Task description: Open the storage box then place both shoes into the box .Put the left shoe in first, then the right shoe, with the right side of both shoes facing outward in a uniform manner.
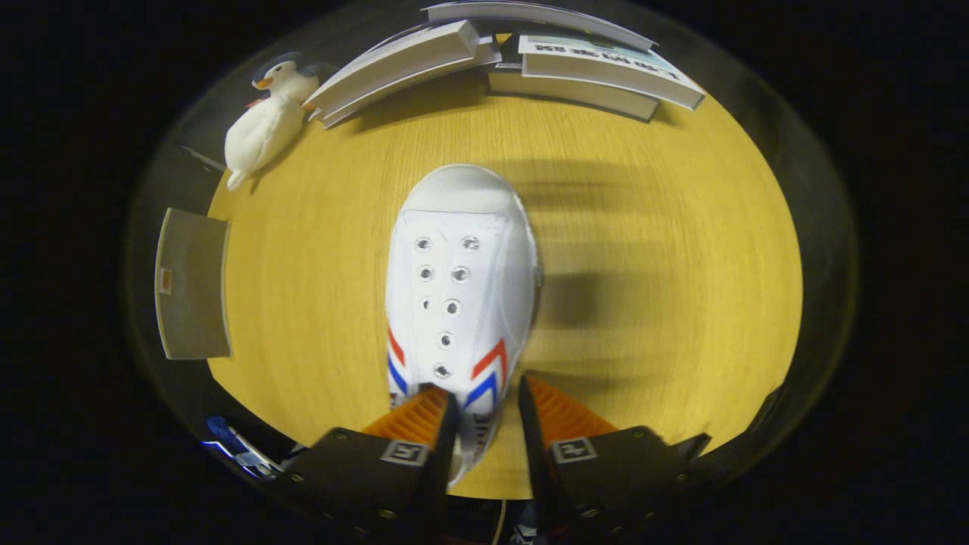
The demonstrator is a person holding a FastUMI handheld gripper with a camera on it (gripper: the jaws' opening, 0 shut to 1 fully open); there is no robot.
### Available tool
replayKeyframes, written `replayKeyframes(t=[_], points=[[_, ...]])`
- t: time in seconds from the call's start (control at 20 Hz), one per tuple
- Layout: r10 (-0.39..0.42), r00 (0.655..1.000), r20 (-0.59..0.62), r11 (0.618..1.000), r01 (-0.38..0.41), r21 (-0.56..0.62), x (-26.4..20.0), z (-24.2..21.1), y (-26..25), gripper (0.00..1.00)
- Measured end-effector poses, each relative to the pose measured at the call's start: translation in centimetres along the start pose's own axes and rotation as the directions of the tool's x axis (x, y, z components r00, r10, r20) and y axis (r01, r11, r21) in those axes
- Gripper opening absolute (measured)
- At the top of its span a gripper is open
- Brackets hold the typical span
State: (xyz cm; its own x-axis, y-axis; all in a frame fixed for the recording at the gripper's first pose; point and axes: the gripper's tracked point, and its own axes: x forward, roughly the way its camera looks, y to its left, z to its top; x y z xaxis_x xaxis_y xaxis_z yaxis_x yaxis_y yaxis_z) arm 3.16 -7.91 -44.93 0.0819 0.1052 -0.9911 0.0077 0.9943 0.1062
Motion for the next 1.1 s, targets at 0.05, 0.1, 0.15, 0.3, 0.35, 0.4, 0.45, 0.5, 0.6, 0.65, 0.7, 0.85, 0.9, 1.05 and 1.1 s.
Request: replayKeyframes(t=[0.05,0.1,0.15,0.3,0.35,0.4,0.45,0.5,0.6,0.65,0.7,0.85,0.9,1.05,1.1], points=[[-0.035,0.999,-0.010,0.999,0.034,-0.037,-0.3,0.0,-0.6,0.31],[-0.048,0.999,0.007,0.999,0.048,-0.008,0.2,0.2,-1.2,0.21],[-0.034,0.999,0.014,0.999,0.034,0.028,-2.3,0.8,-1.1,0.11],[0.030,1.000,-0.001,0.996,-0.030,0.078,-0.9,0.0,-0.5,0.03],[0.059,0.998,0.001,0.994,-0.059,0.091,-1.2,0.1,-0.1,0.03],[0.078,0.997,0.006,0.992,-0.078,0.100,-1.8,0.3,0.3,0.03],[0.092,0.996,0.011,0.990,-0.092,0.103,-2.5,0.2,0.8,0.03],[0.103,0.994,0.018,0.989,-0.105,0.104,-3.2,0.3,1.3,0.03],[0.125,0.992,0.035,0.988,-0.128,0.088,-4.6,0.5,2.5,0.03],[0.135,0.990,0.044,0.988,-0.138,0.074,-5.5,0.7,3.2,0.03],[0.145,0.988,0.054,0.987,-0.149,0.064,-6.2,0.8,4.1,0.03],[0.185,0.979,0.081,0.981,-0.189,0.044,-8.4,1.5,6.7,0.03],[0.197,0.976,0.090,0.979,-0.201,0.036,-9.1,1.9,7.5,0.03],[0.237,0.965,0.111,0.971,-0.238,-0.009,-11.2,2.8,10.7,0.03],[0.251,0.961,0.118,0.968,-0.250,-0.021,-11.8,3.1,11.7,0.03]])
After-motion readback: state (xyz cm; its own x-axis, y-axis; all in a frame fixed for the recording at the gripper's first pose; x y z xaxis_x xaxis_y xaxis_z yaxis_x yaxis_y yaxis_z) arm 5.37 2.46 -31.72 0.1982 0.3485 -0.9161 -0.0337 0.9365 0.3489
